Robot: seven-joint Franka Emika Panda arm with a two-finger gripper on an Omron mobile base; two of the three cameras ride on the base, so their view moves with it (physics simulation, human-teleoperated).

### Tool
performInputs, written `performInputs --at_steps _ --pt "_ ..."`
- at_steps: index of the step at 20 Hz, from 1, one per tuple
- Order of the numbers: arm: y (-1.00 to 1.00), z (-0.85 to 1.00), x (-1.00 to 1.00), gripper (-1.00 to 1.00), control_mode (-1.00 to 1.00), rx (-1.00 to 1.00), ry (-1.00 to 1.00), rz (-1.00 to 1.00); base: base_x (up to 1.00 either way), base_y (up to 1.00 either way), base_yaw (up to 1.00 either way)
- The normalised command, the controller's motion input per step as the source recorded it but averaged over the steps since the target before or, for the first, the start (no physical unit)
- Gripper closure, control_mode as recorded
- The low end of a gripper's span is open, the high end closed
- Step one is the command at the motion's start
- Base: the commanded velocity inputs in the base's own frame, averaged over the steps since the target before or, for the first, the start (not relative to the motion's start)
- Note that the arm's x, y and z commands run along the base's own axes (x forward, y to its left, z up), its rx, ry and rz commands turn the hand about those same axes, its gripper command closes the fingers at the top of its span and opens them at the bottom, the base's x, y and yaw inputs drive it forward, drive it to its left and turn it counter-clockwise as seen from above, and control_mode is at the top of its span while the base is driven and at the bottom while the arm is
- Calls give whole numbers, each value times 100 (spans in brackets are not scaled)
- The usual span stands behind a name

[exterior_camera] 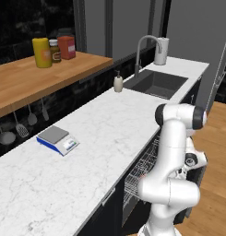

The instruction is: Pick up the cup and bowl from the counter, place them in the dishwasher, and close the dishwasher door.

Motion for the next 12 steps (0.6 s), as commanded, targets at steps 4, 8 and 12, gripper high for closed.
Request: performInputs --at_steps 4,8,12 --pt "-42 94 -15 -100 -100 11 0 -8 0 0 0" --pt "-47 15 0 -100 -100 1 6 -8 0 0 0" --pt "-46 -41 -1 -100 -100 0 4 -6 0 0 0"
